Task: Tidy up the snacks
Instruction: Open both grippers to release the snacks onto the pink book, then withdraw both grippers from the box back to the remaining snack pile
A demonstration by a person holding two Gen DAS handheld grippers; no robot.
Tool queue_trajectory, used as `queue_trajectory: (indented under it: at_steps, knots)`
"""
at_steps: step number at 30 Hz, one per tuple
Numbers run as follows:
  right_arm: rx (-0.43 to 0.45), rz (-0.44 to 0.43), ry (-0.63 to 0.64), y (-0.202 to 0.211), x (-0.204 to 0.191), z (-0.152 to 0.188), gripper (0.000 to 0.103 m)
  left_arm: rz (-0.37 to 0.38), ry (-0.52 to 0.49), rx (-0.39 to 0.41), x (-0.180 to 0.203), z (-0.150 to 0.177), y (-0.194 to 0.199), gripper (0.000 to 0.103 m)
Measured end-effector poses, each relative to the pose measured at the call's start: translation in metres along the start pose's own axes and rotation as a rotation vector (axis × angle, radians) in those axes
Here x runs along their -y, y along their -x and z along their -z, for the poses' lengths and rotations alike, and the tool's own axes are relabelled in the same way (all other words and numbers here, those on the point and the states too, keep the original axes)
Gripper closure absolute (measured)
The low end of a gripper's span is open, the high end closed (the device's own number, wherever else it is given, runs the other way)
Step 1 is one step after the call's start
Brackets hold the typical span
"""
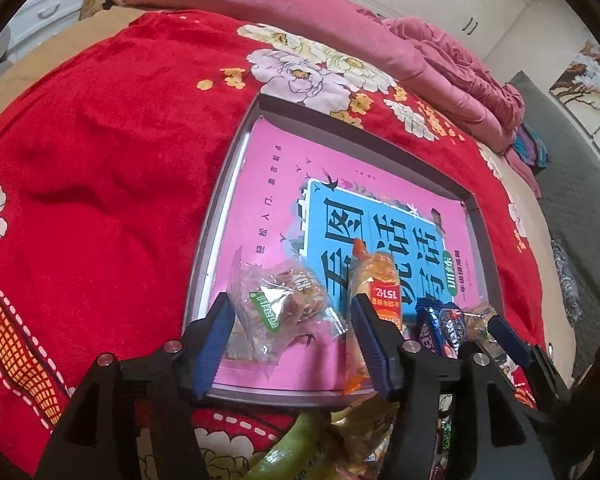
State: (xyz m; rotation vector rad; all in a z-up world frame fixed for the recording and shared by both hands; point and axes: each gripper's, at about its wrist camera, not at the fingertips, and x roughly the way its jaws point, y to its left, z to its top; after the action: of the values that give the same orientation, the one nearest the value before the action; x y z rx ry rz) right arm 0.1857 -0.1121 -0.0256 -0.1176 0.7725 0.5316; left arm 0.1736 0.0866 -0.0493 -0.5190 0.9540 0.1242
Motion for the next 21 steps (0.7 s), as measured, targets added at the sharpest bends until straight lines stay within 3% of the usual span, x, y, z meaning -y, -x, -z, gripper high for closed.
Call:
queue_trajectory:
  at_steps: [15,17,21]
  knots:
    - [0.027,0.021,-0.033,0.005,0.008,-0.002,0.030,-0.004,-0.009,0.039,0.007,0.000,0.020,0.036]
    - [0.037,0.034,-0.030,0.006,0.008,-0.002,0.027,-0.010,-0.012,0.043,0.008,0.000,0.022,0.029]
    - [0.052,0.044,-0.035,0.011,0.010,-0.003,0.025,-0.005,-0.014,0.051,0.011,0.000,0.026,0.028]
